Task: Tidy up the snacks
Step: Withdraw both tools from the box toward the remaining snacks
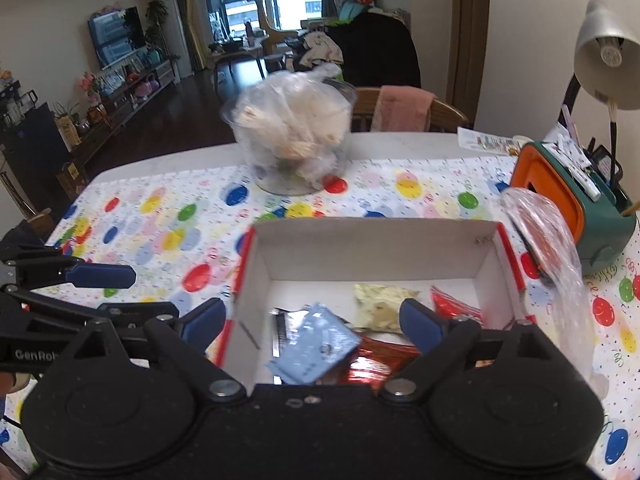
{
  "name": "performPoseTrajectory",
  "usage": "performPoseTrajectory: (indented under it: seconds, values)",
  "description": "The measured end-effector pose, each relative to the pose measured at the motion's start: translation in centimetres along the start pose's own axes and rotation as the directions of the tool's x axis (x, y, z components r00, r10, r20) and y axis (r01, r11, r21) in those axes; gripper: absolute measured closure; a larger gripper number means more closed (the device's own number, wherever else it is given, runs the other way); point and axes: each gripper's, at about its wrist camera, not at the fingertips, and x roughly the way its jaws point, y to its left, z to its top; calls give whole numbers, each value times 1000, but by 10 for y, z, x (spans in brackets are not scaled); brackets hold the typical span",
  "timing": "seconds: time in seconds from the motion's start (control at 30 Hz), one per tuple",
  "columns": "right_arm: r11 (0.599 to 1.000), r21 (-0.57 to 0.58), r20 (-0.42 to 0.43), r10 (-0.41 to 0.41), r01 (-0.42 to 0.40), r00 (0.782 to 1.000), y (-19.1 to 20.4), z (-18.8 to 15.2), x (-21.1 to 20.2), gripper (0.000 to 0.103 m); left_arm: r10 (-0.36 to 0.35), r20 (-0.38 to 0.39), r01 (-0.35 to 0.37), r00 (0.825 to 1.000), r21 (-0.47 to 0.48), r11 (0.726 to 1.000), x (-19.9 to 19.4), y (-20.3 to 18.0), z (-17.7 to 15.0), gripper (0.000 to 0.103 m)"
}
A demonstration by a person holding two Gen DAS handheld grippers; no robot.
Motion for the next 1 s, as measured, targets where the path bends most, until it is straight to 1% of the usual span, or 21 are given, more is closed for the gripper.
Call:
performPoseTrajectory:
  seconds: [0.07, 0.1, 0.13, 0.17, 0.2, 0.37, 0.4, 0.47, 0.53, 0.83, 1.0]
  values:
    - [1000, -2, 13, 4, -4, 1000, 11, -1, -4, 7, 5, 13, -5, 1000, -11, 1000, -10, 10, -4, 42]
    - [1000, -3, 21, 7, -7, 1000, 18, -2, -6, 4, 7, 20, -7, 1000, -15, 1000, -15, 15, -5, 41]
    - [1000, -6, 30, 10, -10, 1000, 24, -2, -8, 3, 12, 28, -11, 1000, -19, 1000, -20, 20, -7, 38]
    - [1000, -9, 34, 17, -16, 999, 30, -3, -9, 3, 17, 37, -16, 999, -26, 1000, -25, 25, -9, 35]
    - [1000, -12, 36, 24, -24, 999, 37, -3, -10, 3, 19, 47, -17, 999, -35, 999, -30, 31, -11, 34]
    - [998, -18, 42, 58, -57, 997, 66, -7, -11, 2, 42, 75, -38, 996, -55, 998, -53, 56, -21, 33]
    - [998, -20, 43, 64, -63, 997, 72, -8, -10, 2, 47, 78, -43, 996, -59, 997, -57, 62, -23, 32]
    - [997, -23, 42, 77, -76, 996, 83, -10, -9, 1, 58, 85, -52, 995, -74, 996, -65, 73, -28, 27]
    - [996, -29, 40, 86, -85, 995, 94, -13, -7, 1, 71, 91, -63, 993, -89, 994, -71, 84, -33, 26]
    - [994, -29, 3, 107, -107, 994, 138, -27, 10, 1, 114, 75, -99, 991, -174, 980, -89, 140, -62, 23]
    - [994, 1, -47, 109, -109, 993, 156, -39, 29, 1, 138, 36, -126, 990, -221, 967, -87, 167, -82, 22]
